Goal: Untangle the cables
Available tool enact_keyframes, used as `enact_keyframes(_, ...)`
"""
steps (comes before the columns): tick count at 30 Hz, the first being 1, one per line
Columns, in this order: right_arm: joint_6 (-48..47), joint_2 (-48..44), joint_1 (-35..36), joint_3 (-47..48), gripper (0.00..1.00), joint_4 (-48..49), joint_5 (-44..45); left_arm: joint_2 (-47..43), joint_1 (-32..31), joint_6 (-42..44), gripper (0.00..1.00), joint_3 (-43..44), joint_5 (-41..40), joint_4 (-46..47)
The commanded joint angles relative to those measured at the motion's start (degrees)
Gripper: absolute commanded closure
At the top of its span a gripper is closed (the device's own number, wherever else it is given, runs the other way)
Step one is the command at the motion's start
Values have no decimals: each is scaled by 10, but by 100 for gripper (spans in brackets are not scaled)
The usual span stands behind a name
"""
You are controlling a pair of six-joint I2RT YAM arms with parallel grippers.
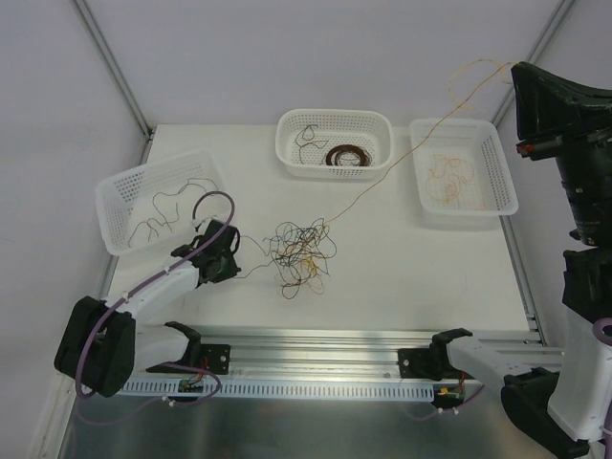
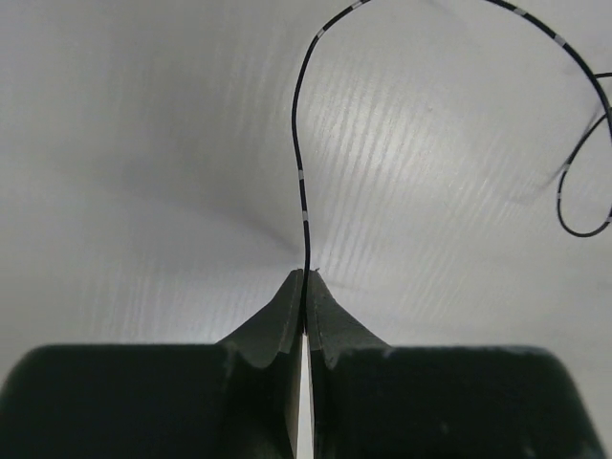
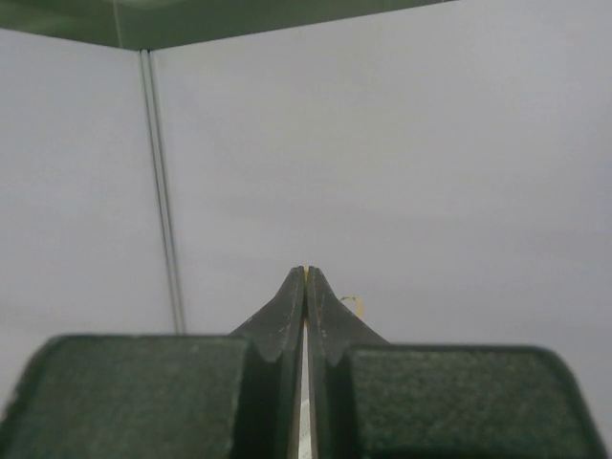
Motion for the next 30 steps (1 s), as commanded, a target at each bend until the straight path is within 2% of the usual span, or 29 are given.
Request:
enact_keyframes(1,-6,12,-3,4,99,75,56,-36,20,7,100,-5,-35,-36)
enact_keyframes(3,15,12,-3,-20,99,63,59,-59,25,13,100,-2,-28,-37)
enact_keyframes(6,64,-2,-4,-124,99,33,49,-96,26,33,100,12,4,-33)
enact_keyframes(7,87,-10,-3,-212,99,26,45,-103,25,47,100,16,16,-30)
enact_keyframes(9,138,-27,-2,-309,99,28,33,-125,25,61,100,31,38,-27)
enact_keyframes(10,151,-38,-2,-392,99,28,17,-135,24,72,100,37,46,-28)
enact_keyframes(12,170,-48,-1,-474,97,17,2,-146,25,82,100,42,53,-28)
enact_keyframes(15,162,-65,9,-596,74,-22,18,-158,24,98,98,45,79,-28)
enact_keyframes(18,138,-61,16,-647,55,-114,85,-160,24,109,82,51,110,-27)
enact_keyframes(19,134,-58,16,-651,51,-156,109,-161,24,115,69,54,124,-28)
enact_keyframes(20,110,-56,18,-651,43,-171,112,-161,24,117,61,56,144,-28)
enact_keyframes(21,95,-56,23,-649,40,-180,113,-161,24,120,54,62,155,-27)
enact_keyframes(22,82,-55,42,-646,36,-188,116,-160,24,126,39,66,177,-27)
enact_keyframes(23,52,-47,52,-642,34,-189,115,-158,24,130,33,77,189,-26)
enact_keyframes(26,26,-20,75,-620,31,-172,45,-146,20,135,21,98,229,-19)
enact_keyframes(27,19,3,82,-616,31,-156,4,-140,17,135,21,104,238,-9)
enact_keyframes(30,-1,57,100,-593,30,-138,-17,-112,-2,129,22,127,264,11)
